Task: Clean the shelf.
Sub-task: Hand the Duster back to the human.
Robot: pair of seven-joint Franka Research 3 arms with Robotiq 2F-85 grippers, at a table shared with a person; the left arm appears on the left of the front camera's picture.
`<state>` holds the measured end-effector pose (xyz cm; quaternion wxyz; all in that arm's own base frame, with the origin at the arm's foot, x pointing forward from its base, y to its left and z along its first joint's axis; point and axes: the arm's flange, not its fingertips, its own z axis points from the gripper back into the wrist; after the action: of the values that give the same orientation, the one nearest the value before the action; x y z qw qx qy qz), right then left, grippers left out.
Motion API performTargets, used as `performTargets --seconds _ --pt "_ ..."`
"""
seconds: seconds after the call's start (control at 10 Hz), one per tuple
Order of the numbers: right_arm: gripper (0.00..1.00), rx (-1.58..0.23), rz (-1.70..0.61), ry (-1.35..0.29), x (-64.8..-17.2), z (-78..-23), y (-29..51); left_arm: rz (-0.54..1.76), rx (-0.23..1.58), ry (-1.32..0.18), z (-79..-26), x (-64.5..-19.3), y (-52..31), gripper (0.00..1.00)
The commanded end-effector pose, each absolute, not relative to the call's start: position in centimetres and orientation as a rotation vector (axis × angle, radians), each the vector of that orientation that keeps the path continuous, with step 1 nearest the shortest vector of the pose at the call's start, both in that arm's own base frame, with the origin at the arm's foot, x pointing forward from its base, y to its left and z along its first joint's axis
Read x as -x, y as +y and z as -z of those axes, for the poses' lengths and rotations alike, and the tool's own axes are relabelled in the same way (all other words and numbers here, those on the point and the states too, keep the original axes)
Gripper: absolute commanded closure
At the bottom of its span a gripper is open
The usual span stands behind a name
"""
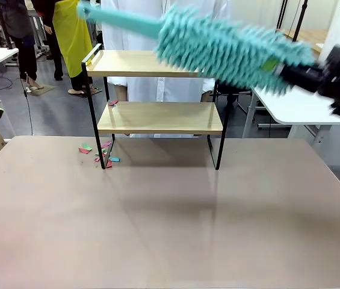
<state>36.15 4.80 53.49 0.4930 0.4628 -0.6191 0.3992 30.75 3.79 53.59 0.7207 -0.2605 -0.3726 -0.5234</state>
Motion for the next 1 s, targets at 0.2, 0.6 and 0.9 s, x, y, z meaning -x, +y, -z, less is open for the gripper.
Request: performTargets --seconds 0.2,0.6,0.9 --pt "0.83 -0.736 -0.541 -1.674 -37.5 -58.2 -2.0 1.173 0.592 -0.855 -53.7 -31.0 3.8 0.00" --pt "0.83 -0.346 -0.196 -1.705 -37.5 -54.5 -8.6 1.173 0.592 -0.855 -53.7 -31.0 3.8 0.00" --pt "0.83 -0.246 -0.084 -1.663 -37.2 -51.0 -11.1 1.173 0.592 -0.855 -53.7 -31.0 3.8 0.00"
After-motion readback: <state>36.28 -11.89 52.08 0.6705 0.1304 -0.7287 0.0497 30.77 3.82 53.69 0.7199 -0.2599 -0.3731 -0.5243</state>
